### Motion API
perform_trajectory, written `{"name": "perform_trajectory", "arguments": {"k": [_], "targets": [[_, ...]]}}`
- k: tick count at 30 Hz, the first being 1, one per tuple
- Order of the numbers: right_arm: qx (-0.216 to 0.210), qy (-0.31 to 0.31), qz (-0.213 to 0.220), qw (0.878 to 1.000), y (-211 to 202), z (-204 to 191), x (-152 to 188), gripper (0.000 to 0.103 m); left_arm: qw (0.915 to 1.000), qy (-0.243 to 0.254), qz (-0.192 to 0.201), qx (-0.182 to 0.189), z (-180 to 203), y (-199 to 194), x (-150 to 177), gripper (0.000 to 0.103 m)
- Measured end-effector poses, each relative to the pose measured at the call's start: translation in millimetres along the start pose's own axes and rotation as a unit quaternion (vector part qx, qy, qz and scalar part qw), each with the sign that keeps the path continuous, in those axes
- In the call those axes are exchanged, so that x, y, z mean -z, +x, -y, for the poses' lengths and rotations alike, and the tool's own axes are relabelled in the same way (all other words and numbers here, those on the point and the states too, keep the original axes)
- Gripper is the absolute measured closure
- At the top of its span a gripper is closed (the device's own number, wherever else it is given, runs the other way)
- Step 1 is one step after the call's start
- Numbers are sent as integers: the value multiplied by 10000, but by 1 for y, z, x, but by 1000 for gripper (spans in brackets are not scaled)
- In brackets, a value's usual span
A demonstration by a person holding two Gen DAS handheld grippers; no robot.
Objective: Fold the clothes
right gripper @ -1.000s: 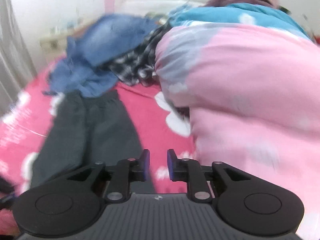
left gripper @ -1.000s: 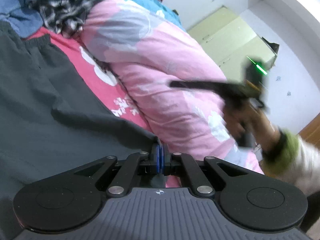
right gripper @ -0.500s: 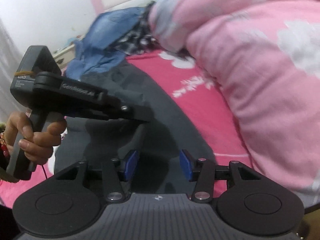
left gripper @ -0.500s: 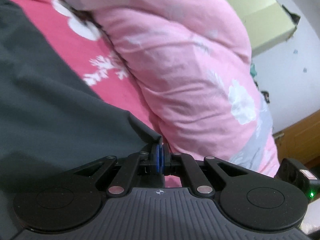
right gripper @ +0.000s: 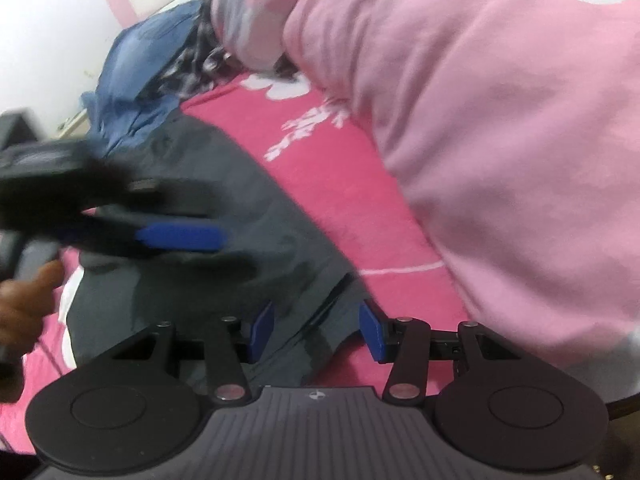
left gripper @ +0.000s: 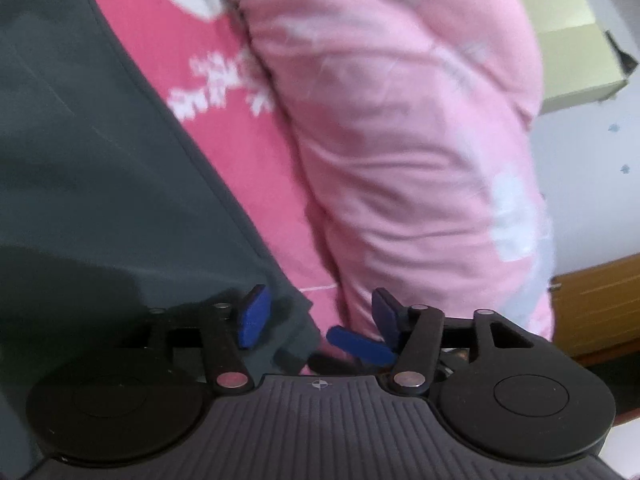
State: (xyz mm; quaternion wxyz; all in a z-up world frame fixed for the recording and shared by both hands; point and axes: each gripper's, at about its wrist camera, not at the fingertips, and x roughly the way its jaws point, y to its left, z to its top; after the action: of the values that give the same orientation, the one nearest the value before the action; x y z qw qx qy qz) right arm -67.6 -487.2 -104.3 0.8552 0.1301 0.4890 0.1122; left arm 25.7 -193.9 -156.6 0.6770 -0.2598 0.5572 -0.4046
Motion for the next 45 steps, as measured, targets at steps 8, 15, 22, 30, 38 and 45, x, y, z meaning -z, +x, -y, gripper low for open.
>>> {"name": "perform_trajectory", "arguments": {"k": [8,15,22,30,38,45], "targets": [[215,-176,-4,9996,21,-5,-21,57,9894,1073,52,-976,0,-79,51,33],[654,-1025,-108,9925,30,-25,-16,63,9645,2003,-501,-1644,0,-74,121,28],[941,-1572,-216,9828,38,-33,-7,83,9360,2892,-682,-1887,10,-61,153,28],[851,-1589,-49,9836,25,-34,-5,99,9199,3174,-734,-2183,9,-44,160,28],[804,-1415,122,9866,0,-29,-5,100,9190,3165,-668,-2254,13,-40,162,28],[746,-1228,29,9896,-1,-24,-3,95,9172,3076,-620,-2455,7,-34,160,32]]}}
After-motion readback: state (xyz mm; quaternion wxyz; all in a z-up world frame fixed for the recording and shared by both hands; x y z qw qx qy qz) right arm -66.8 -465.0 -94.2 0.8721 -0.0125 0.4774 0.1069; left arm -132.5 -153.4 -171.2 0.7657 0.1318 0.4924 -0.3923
